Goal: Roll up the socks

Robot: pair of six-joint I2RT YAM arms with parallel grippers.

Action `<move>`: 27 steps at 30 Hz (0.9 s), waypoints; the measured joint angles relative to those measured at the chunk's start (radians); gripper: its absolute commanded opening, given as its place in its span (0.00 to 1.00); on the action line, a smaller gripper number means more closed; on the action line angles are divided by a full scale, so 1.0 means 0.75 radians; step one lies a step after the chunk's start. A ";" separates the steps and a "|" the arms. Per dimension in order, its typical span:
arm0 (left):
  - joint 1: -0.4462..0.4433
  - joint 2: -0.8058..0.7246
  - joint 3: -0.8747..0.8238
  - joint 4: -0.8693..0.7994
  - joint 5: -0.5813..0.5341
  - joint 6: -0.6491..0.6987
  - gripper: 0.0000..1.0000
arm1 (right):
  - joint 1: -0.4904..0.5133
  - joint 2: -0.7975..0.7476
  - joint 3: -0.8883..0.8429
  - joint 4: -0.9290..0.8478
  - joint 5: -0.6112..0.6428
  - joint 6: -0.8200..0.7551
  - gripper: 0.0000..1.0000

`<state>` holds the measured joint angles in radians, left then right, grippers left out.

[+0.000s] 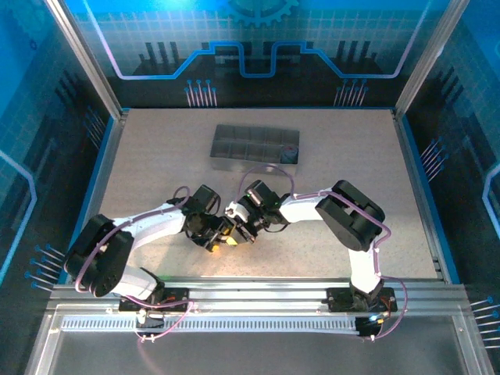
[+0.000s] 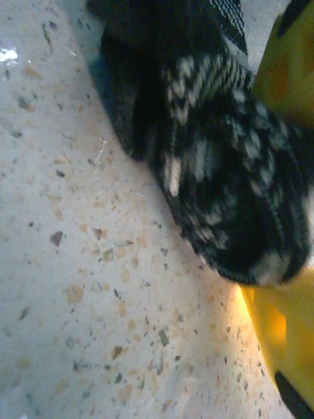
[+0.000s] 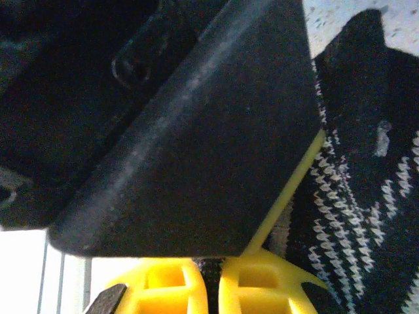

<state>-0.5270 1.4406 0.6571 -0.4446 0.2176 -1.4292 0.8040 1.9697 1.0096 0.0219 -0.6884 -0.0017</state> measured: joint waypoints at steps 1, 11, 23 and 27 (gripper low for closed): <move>-0.003 0.005 -0.001 0.013 0.001 -0.003 0.23 | 0.000 0.001 0.002 -0.011 -0.007 0.003 0.00; -0.030 0.002 0.008 0.011 0.021 -0.017 0.00 | 0.051 -0.177 -0.122 -0.037 0.216 -0.089 0.42; -0.031 0.052 0.091 -0.158 0.020 -0.017 0.00 | 0.418 -0.665 -0.463 0.152 1.080 -0.320 0.62; -0.031 0.069 0.109 -0.178 0.020 -0.016 0.00 | 0.534 -0.585 -0.410 0.172 1.234 -0.396 0.62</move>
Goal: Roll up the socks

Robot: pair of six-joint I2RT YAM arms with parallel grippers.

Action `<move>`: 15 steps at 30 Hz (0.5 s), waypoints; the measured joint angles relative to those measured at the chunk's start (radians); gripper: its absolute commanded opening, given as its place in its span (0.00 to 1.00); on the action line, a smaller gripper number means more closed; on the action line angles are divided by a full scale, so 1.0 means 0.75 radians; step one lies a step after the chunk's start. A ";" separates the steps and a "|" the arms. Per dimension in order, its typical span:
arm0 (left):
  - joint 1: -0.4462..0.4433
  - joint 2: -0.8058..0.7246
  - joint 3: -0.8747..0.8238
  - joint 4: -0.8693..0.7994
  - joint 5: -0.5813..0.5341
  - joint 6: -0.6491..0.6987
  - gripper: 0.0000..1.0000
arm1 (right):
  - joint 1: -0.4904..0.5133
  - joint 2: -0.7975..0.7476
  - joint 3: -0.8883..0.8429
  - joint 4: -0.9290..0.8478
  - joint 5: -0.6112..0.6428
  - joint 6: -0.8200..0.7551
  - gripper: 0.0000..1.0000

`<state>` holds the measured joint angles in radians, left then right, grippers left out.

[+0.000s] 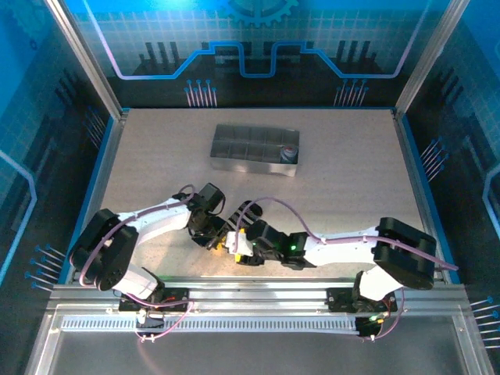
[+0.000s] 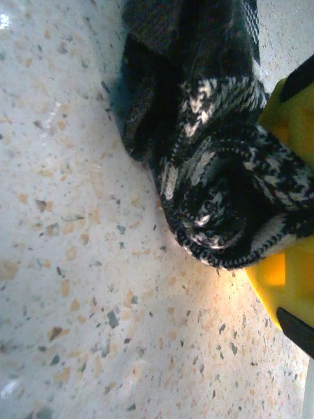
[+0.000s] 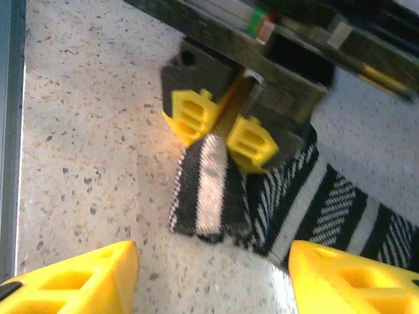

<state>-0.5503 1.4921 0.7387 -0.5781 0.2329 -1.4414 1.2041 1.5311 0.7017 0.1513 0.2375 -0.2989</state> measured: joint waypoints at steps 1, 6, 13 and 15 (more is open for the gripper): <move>0.000 0.002 0.002 -0.002 0.001 0.000 0.00 | 0.018 0.034 0.023 0.002 0.031 -0.016 0.61; 0.000 0.012 0.010 -0.011 0.001 0.000 0.00 | 0.058 0.167 0.108 0.015 0.138 -0.071 0.58; 0.000 0.015 0.015 -0.015 0.001 0.001 0.01 | 0.061 0.281 0.173 0.012 0.194 -0.096 0.29; 0.000 0.015 0.015 -0.016 0.001 0.001 0.03 | 0.063 0.292 0.175 0.008 0.198 -0.087 0.16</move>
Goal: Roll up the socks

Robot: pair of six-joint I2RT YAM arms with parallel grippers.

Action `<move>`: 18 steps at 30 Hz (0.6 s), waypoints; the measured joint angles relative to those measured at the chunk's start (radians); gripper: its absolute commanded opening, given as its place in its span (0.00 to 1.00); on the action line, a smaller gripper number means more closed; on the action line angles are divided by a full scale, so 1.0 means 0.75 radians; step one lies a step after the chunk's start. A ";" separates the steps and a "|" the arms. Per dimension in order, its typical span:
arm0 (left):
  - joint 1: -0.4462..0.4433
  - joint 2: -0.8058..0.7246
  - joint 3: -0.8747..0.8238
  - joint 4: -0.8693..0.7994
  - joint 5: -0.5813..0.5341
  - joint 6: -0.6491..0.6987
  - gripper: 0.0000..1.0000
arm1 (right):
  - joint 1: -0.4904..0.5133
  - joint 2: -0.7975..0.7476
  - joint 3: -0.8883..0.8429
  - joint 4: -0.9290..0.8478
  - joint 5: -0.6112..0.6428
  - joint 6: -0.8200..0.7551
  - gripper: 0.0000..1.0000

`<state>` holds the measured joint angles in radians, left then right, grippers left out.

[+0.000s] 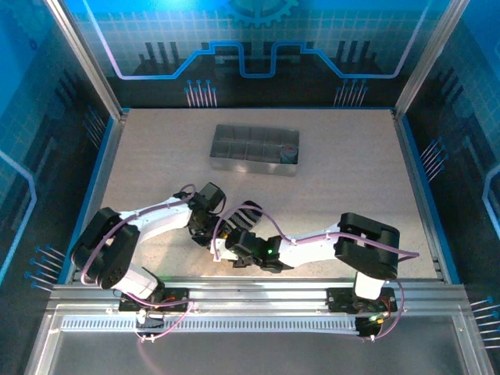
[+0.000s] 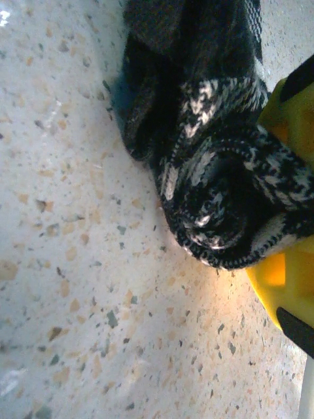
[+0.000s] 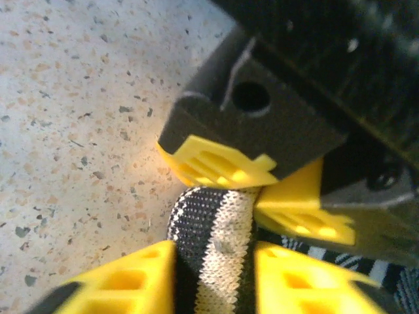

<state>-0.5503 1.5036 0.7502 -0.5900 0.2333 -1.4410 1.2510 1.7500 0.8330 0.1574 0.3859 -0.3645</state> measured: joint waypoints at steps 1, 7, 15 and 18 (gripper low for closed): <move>0.000 0.000 0.000 -0.001 -0.001 0.000 0.05 | 0.000 0.001 0.002 -0.003 0.001 0.011 0.12; 0.001 -0.024 -0.002 -0.012 -0.026 0.000 0.28 | -0.005 0.003 0.026 -0.036 -0.007 0.077 0.00; 0.061 -0.209 -0.034 -0.093 -0.057 -0.044 0.75 | -0.110 -0.002 0.030 -0.053 -0.251 0.211 0.00; 0.107 -0.325 -0.040 -0.120 -0.082 -0.050 0.76 | -0.194 -0.002 0.026 -0.048 -0.432 0.292 0.00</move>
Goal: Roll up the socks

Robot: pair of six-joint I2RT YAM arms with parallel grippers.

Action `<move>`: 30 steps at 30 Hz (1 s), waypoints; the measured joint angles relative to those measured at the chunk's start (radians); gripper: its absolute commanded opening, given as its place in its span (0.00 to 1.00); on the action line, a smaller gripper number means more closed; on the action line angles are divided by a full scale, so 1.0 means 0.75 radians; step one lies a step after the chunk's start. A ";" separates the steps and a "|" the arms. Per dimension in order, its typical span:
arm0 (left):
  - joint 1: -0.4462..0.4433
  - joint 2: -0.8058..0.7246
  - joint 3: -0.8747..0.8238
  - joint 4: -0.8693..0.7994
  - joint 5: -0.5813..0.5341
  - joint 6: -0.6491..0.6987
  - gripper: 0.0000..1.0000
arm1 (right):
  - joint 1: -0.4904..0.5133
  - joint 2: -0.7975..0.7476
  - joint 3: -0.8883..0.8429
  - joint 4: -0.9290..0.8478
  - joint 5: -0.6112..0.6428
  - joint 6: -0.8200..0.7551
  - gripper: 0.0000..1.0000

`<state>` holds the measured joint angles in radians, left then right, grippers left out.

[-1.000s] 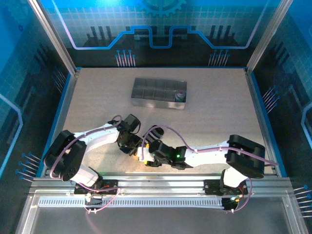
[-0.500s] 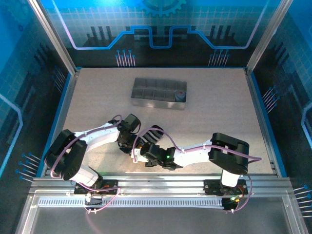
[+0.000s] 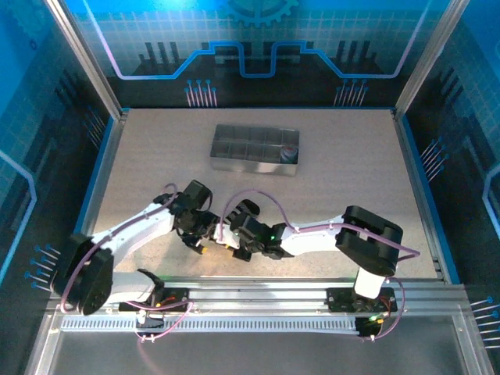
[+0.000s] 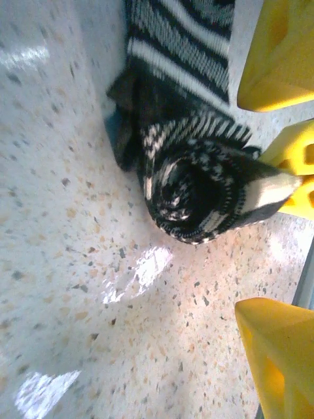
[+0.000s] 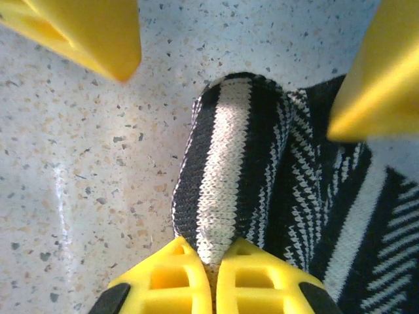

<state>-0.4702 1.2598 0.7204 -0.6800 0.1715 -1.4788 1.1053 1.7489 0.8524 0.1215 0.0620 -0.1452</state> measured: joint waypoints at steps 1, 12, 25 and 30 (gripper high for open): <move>0.012 -0.038 -0.003 -0.001 -0.004 0.004 0.76 | -0.024 0.000 -0.003 0.004 -0.055 0.026 0.00; 0.039 -0.168 -0.138 0.091 0.020 0.064 0.62 | -0.251 0.074 -0.033 0.105 -0.577 0.278 0.00; -0.049 -0.069 -0.217 0.333 0.036 0.065 0.47 | -0.391 0.217 0.101 -0.022 -0.925 0.397 0.00; -0.049 0.015 -0.229 0.420 0.030 0.085 0.47 | -0.431 0.275 0.144 -0.047 -1.039 0.445 0.00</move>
<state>-0.5072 1.2709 0.5488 -0.3653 0.1940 -1.4151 0.7818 1.9553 0.9607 0.0860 -0.7174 0.1886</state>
